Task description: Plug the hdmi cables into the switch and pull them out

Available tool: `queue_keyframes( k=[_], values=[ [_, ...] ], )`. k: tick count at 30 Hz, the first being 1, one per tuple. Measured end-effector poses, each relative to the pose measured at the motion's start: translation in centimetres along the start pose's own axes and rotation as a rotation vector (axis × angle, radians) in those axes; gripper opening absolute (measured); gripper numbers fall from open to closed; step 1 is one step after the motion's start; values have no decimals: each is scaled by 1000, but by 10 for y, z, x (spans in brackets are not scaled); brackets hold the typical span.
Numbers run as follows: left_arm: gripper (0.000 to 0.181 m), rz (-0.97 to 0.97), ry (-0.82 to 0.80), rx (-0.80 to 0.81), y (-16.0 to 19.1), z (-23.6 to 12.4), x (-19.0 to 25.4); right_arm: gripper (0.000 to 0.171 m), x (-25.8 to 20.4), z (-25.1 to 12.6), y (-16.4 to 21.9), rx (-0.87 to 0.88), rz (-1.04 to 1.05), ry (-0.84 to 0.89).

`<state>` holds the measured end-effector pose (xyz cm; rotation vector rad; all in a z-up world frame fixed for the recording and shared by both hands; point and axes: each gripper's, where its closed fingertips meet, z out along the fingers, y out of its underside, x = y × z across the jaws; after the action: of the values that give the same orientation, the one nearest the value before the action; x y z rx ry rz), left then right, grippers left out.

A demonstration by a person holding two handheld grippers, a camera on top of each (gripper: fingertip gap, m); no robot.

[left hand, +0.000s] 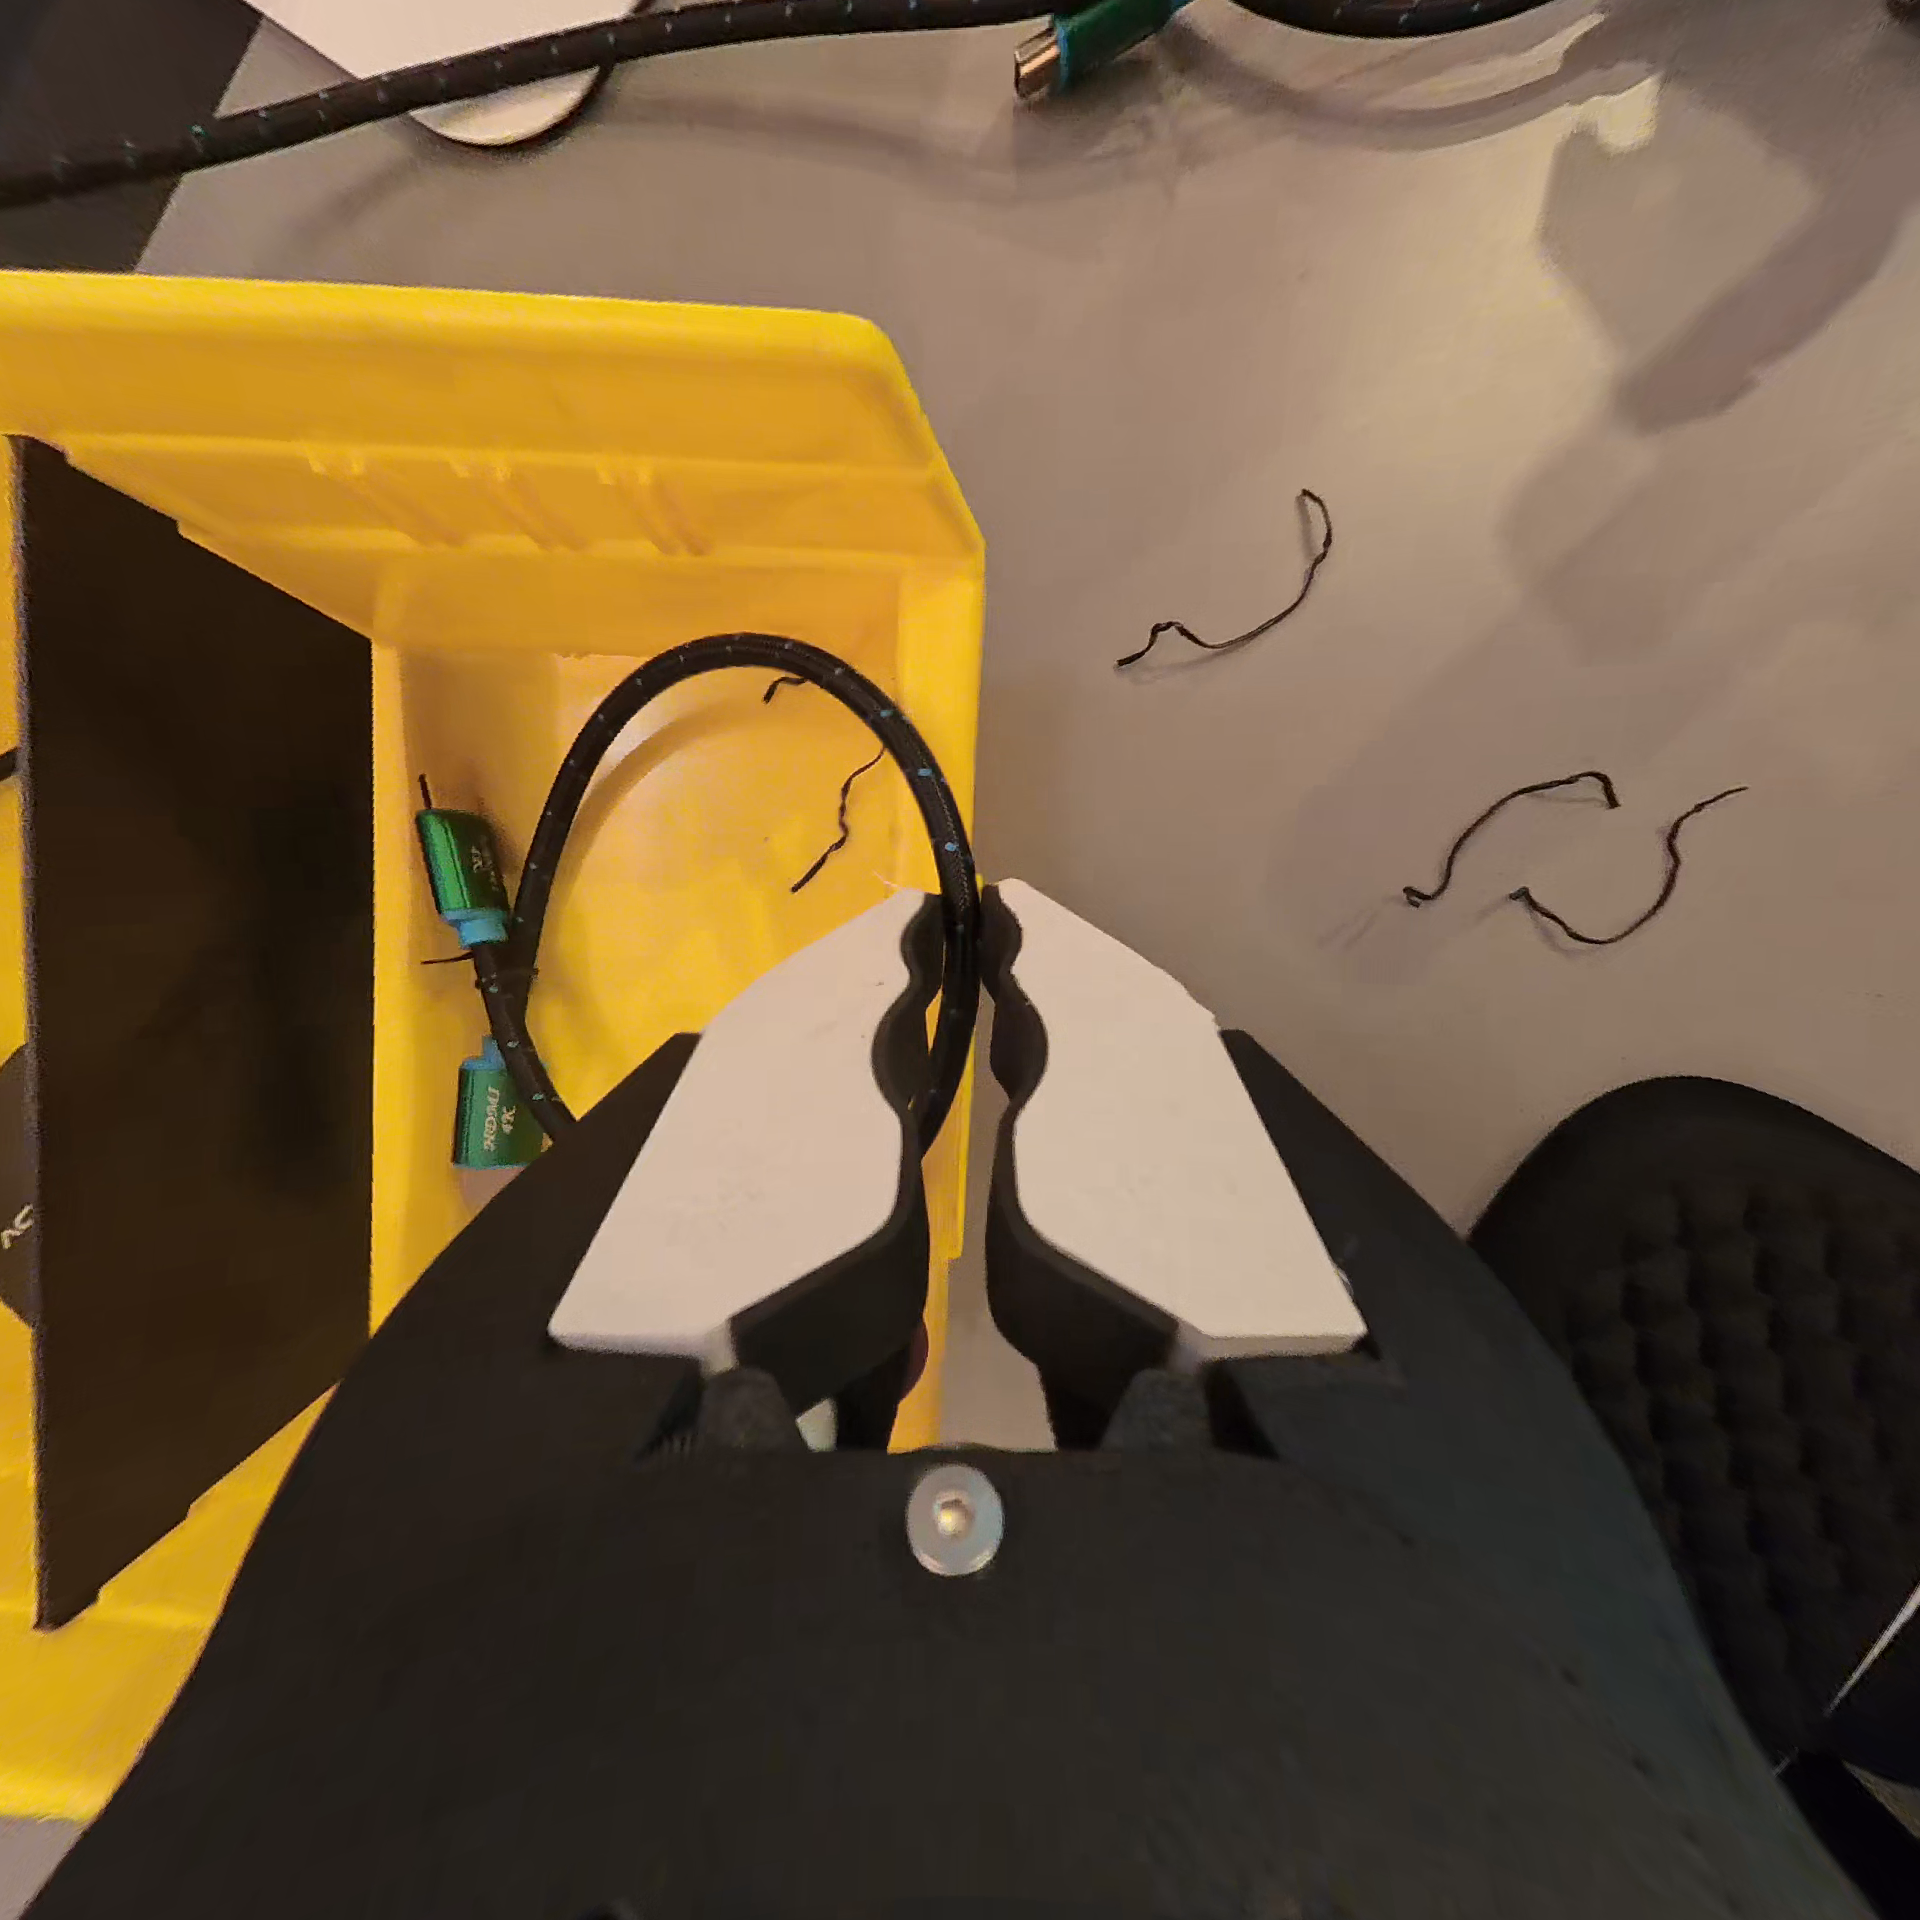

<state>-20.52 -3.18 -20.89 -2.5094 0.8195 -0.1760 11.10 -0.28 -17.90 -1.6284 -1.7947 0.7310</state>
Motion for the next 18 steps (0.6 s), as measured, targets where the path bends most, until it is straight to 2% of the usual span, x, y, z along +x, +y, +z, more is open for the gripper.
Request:
queue_keyframes(
  k=[4,8,13,18],
  values=[
    [6,6,-44,37,-3,-10,-3,101,-1,-3,-6,29,-2,3],
    [6,4,-81,175,-21,-43,-5,99,-3,-7,-17,62,-36,26],
    [6,17,-91,429,-53,-109,6,83,-15,-6,-60,172,-86,23],
    [6,83,-31,749,-89,-188,50,81,-37,11,-124,360,-18,-122]
  ],
)
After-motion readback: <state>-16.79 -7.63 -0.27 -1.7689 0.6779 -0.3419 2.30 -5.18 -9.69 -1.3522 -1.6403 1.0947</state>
